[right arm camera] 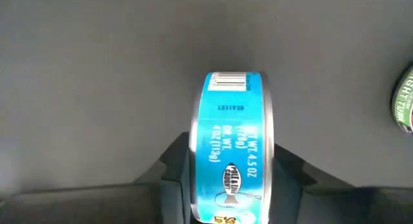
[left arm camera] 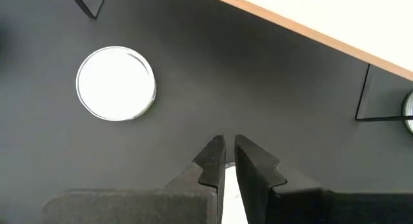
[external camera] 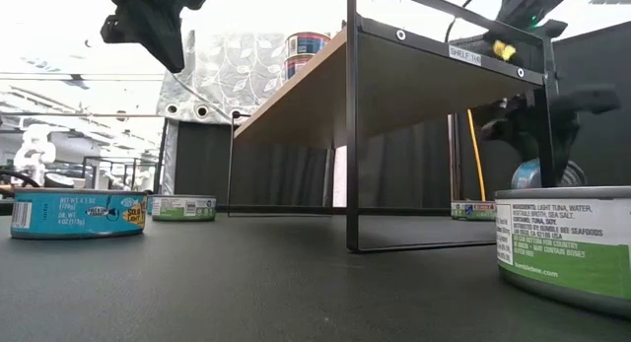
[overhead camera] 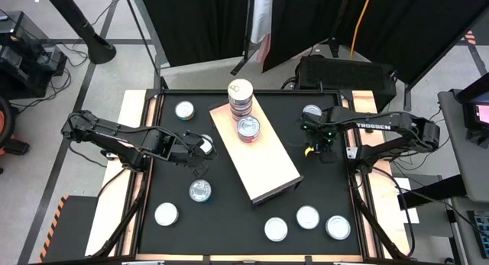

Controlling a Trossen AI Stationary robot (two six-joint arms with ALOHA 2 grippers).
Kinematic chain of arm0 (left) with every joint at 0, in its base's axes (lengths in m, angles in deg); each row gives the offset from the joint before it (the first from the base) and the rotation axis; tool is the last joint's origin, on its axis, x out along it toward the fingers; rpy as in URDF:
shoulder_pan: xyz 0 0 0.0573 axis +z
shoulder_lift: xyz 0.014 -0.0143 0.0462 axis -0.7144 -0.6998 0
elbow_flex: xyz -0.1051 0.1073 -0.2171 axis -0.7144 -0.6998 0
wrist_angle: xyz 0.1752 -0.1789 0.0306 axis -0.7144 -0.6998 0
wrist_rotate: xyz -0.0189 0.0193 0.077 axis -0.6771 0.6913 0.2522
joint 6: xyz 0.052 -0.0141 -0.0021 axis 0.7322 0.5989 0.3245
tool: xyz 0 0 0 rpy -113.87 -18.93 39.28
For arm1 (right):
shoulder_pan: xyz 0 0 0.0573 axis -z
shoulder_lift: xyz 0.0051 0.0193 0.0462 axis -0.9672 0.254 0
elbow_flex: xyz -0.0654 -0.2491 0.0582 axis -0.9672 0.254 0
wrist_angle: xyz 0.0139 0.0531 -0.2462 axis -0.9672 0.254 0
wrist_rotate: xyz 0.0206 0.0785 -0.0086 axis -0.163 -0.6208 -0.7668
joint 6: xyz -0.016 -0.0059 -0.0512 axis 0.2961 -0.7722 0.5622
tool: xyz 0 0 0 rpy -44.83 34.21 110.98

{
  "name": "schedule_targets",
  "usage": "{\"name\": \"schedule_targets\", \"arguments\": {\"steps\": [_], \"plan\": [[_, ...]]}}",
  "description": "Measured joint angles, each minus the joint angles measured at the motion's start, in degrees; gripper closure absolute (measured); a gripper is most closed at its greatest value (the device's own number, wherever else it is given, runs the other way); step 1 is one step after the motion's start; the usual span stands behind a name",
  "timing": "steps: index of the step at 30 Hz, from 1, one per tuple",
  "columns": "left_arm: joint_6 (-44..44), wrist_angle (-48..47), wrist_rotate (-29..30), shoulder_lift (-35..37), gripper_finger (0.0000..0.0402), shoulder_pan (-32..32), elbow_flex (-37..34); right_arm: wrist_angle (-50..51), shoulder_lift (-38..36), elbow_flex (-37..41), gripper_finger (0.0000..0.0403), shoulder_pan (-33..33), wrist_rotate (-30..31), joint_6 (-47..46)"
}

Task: Stack canned seafood by type on shelf
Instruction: Put the yellow-blue tuna can on the shelf

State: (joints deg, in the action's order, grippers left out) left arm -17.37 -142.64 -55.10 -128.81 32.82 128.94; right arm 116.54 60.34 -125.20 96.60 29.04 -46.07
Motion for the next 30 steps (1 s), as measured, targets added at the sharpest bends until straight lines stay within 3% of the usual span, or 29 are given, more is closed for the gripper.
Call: {"name": "schedule_targets", "arguments": {"steps": [5,10,17,22,30], "plan": [[0.0,0.0,1.5,0.0,0.0366,0.1,0.0,3.5,-3.5,-6.5,0.0293,-2.8,-2.0,-9.8],[-2.3,0.0,1.4,0.1,0.0366,0.1,0.0,4.3,-6.3,-19.8,0.0293,-8.0,-2.0,-21.4],[-5.5,0.0,1.4,0.5,0.0366,0.1,0.0,-4.7,-6.3,-34.0,0.0287,-17.1,-1.7,-28.9],[-5.4,-0.1,1.6,1.2,0.0366,0.1,0.0,-13.3,-3.3,-34.5,0.0286,-24.5,-0.1,-21.5],[-2.5,-0.4,2.0,1.8,0.0366,0.1,0.0,-17.8,6.3,-34.5,0.0285,-32.7,15.6,2.4]]}}
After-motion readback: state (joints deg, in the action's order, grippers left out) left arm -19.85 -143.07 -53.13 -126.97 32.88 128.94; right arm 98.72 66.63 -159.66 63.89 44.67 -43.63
